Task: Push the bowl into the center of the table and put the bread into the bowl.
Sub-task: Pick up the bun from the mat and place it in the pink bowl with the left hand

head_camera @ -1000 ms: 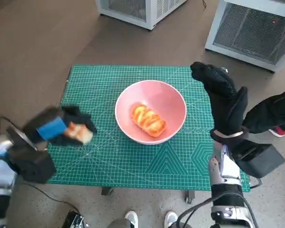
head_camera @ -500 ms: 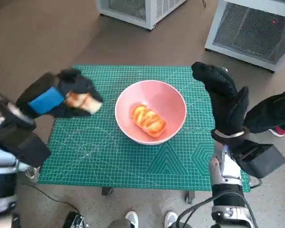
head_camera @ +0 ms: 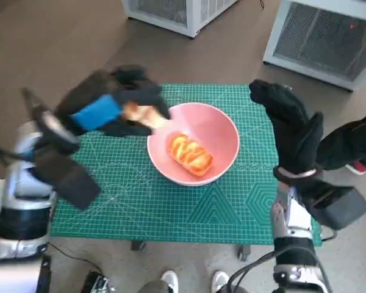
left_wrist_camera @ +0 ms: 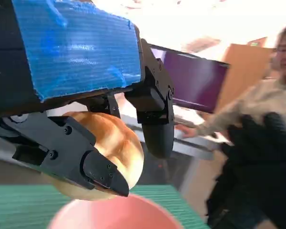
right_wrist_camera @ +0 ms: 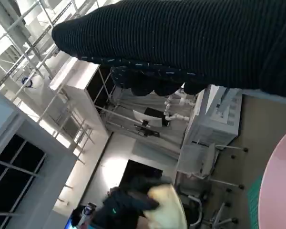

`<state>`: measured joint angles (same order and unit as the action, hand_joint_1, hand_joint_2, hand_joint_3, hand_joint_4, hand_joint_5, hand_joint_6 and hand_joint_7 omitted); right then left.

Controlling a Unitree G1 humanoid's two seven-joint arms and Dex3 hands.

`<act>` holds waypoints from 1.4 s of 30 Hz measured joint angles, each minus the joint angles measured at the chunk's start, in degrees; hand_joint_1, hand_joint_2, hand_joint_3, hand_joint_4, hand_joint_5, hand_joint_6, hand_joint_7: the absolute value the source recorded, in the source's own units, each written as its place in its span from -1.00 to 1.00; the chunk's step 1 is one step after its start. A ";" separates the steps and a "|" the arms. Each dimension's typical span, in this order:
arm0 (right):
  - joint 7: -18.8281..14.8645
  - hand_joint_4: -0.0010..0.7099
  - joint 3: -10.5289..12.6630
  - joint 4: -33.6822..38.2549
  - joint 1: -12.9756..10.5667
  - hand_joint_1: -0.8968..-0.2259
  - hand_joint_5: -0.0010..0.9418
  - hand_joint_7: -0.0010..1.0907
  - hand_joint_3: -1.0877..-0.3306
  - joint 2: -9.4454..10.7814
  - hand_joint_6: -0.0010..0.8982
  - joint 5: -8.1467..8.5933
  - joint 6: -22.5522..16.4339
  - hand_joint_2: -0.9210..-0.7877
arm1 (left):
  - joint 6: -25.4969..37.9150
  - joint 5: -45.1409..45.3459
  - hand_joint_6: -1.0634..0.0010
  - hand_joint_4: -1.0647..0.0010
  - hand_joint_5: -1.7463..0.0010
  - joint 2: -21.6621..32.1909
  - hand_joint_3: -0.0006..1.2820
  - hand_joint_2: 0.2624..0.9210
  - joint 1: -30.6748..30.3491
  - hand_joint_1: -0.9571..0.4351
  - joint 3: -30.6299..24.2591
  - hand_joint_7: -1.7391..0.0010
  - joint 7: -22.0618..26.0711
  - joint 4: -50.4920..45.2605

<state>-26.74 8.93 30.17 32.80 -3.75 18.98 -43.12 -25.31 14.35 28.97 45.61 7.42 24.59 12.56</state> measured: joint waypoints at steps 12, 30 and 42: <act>-0.10 -0.12 0.40 -1.08 -1.37 -0.58 -0.98 0.01 -0.23 -0.39 -0.80 0.96 0.00 -1.00 | -4.20 4.96 -0.19 -0.34 -0.30 -5.84 -0.92 1.00 4.19 0.38 6.30 -0.34 -1.62 12.60; 0.94 -0.11 1.01 -2.38 -2.45 -0.52 -0.98 0.00 -0.29 -0.46 -0.79 0.20 -0.30 -1.00 | -7.19 10.64 0.21 0.31 0.98 -8.64 -0.99 0.74 4.70 -0.06 9.86 0.90 -7.37 23.71; 1.84 -0.10 1.07 -2.22 -2.43 -0.52 -0.98 0.00 -0.32 -0.62 -0.77 -1.19 -0.94 -1.00 | -11.09 10.38 0.28 0.42 0.99 -8.61 -0.99 0.79 4.60 -0.19 9.39 0.96 -10.58 25.63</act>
<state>-24.91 10.00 27.95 30.37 -4.36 17.79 -44.06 -36.40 24.73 20.36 50.21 16.81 14.01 38.19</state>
